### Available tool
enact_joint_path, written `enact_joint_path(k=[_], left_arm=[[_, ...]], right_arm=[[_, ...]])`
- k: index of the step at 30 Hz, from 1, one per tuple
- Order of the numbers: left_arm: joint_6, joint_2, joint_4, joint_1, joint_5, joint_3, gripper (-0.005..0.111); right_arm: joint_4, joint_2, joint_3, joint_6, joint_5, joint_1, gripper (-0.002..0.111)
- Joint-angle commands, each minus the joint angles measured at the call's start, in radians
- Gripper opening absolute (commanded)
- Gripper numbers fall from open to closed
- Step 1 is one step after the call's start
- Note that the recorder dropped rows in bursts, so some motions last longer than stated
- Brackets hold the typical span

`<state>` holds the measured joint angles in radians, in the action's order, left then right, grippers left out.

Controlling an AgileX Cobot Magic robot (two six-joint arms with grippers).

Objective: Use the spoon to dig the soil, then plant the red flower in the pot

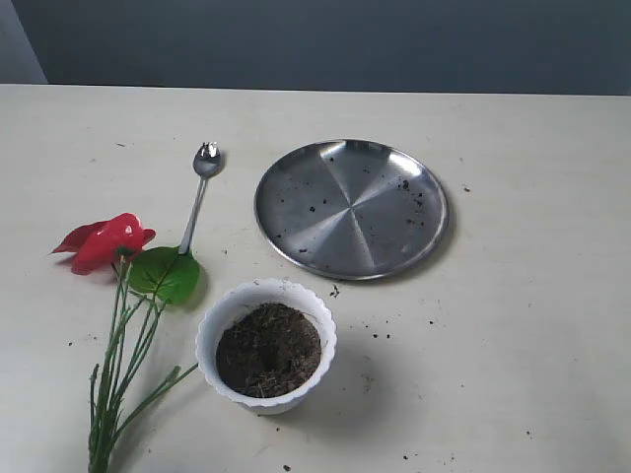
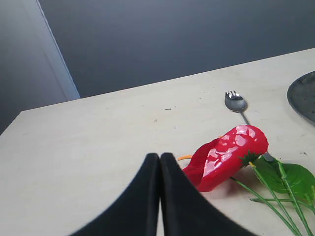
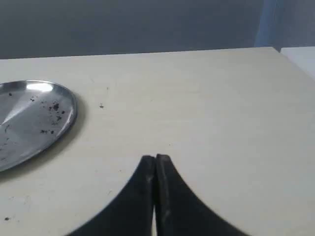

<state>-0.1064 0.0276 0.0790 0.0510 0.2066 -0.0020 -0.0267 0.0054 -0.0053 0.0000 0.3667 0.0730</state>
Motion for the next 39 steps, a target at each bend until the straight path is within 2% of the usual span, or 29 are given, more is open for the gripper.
enact_joint_path(k=[1,5,9,12,15,18,23,29,32,34,39], left_arm=[[0.005,-0.004,-0.008,0.002,-0.006,0.002,0.000],[0.005,-0.004,-0.008,0.002,-0.006,0.002,0.000],[0.005,-0.004,-0.008,0.002,-0.006,0.002,0.000],[0.005,-0.004,-0.008,0.002,-0.006,0.002,0.000],[0.005,-0.004,-0.008,0.002,-0.006,0.002,0.000],[0.005,-0.004,-0.008,0.002,-0.006,0.002,0.000],[0.005,-0.004,-0.008,0.002,-0.006,0.002,0.000],[0.005,-0.004,-0.008,0.002,-0.006,0.002,0.000],[0.005,-0.004,-0.008,0.002,-0.006,0.002,0.000],[0.005,-0.004,-0.008,0.002,-0.006,0.002,0.000],[0.005,-0.004,-0.008,0.002,-0.006,0.002,0.000]], right_arm=[[0.126,-0.005,0.005,0.000,-0.151,-0.001,-0.001],[0.047,-0.005,0.005,0.000,-0.387,-0.001,-0.001],[-0.214,-0.005,0.005,0.009,-0.528,-0.001,-0.001],[-0.516,-0.005,0.005,0.113,-0.506,-0.001,-0.001],[-0.679,-0.005,0.005,0.128,-0.402,-0.001,-0.001],[-0.667,-0.005,0.005,0.126,-0.380,-0.003,-0.001],[-0.638,-0.005,0.005,0.130,-0.461,-0.003,-0.001],[-0.667,-0.005,-0.004,0.135,-0.312,-0.003,-0.001],[-0.652,-0.005,-0.069,0.066,-0.266,-0.003,-0.001],[-0.652,0.030,-0.140,-0.051,-0.261,-0.003,-0.001],[-0.656,0.299,-0.414,-0.300,-0.174,-0.003,-0.001]])
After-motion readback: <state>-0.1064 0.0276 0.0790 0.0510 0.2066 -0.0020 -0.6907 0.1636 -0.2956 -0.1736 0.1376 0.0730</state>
